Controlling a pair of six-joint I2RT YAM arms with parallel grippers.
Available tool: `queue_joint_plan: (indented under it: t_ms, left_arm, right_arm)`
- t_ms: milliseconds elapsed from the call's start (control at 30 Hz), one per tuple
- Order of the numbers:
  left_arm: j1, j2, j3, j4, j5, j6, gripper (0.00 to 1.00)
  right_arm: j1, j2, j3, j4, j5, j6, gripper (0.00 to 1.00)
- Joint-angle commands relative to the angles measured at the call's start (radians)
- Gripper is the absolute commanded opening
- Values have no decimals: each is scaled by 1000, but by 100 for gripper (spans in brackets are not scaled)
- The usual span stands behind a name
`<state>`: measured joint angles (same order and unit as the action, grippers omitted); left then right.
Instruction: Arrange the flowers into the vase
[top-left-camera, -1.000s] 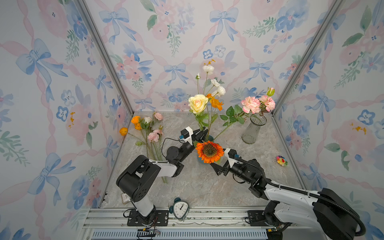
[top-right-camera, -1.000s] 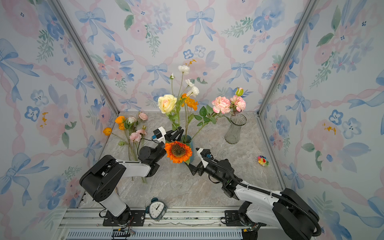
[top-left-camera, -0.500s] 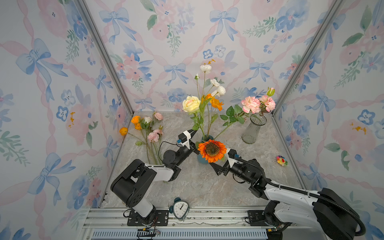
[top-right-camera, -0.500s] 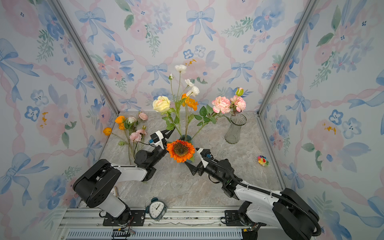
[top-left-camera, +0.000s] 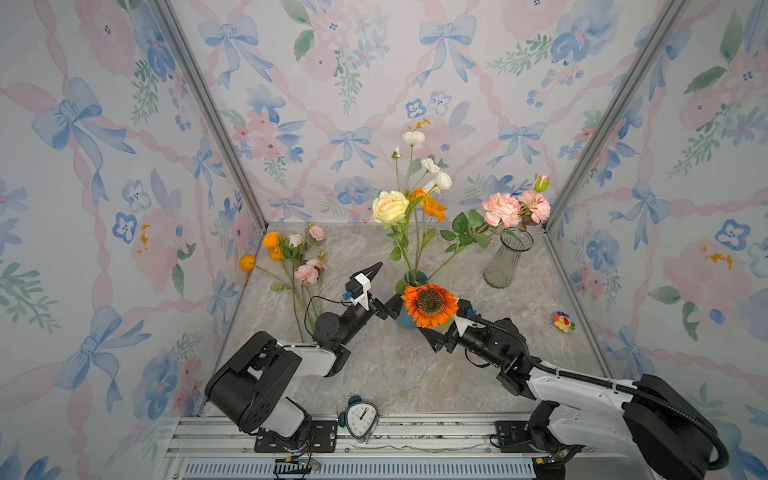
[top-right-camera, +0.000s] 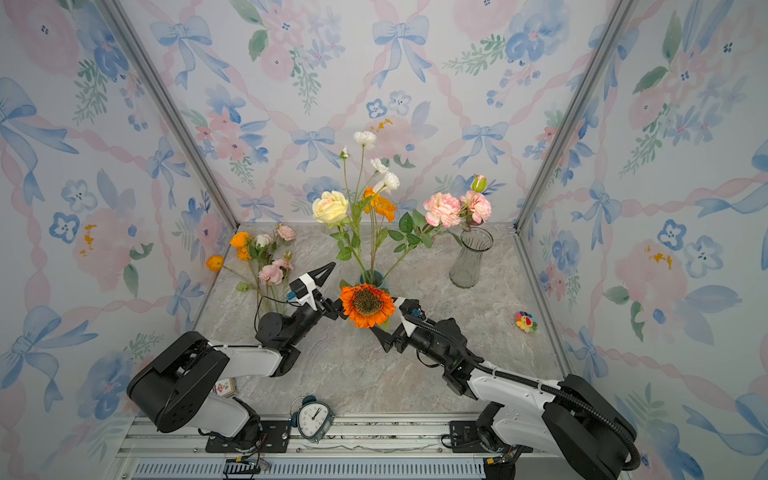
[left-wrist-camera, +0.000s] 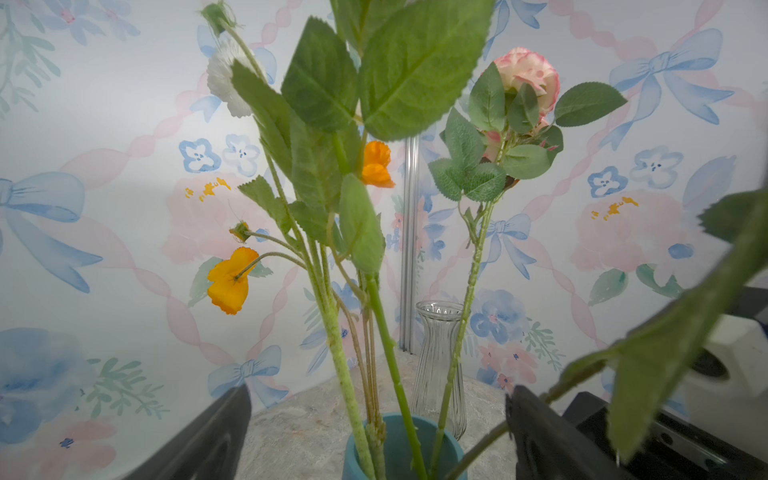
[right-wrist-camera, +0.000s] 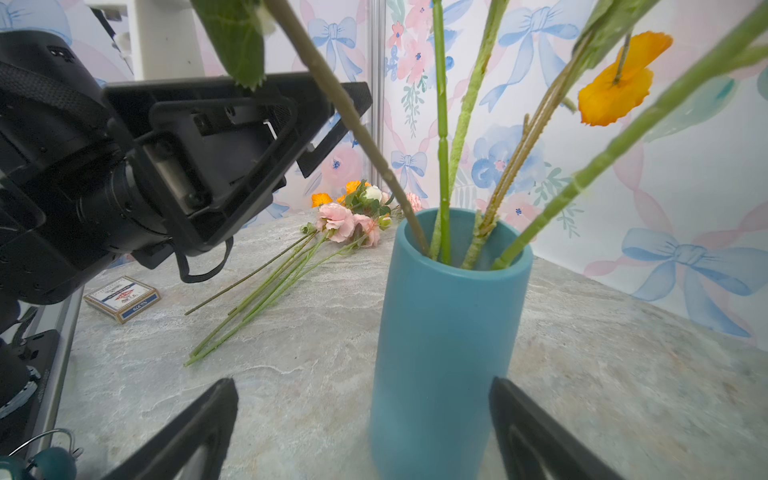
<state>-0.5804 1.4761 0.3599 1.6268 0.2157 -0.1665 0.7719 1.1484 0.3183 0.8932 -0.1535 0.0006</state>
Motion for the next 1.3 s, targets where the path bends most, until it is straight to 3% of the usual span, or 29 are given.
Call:
queue_joint_plan:
  t_ms: [0, 300, 633, 900, 1267]
  left_arm:
    - [8, -38, -44, 13, -12, 43, 98]
    - [6, -124, -167, -34, -90, 75, 98]
    - [-46, -141, -135, -266, -111, 98, 98]
    - [-108, 28, -9, -294, -137, 123, 98]
    - [-121, 269, 206, -289, -155, 112, 98]
  right_arm:
    - [-9, -18, -8, 26, 1, 12, 97]
    - [-28, -131, -45, -9, 50, 5, 97]
    - [-27, -283, -103, -135, 74, -3, 97]
    - [-36, -184, -88, -58, 37, 6, 97]
    - [-37, -195, -81, -73, 40, 7, 97]
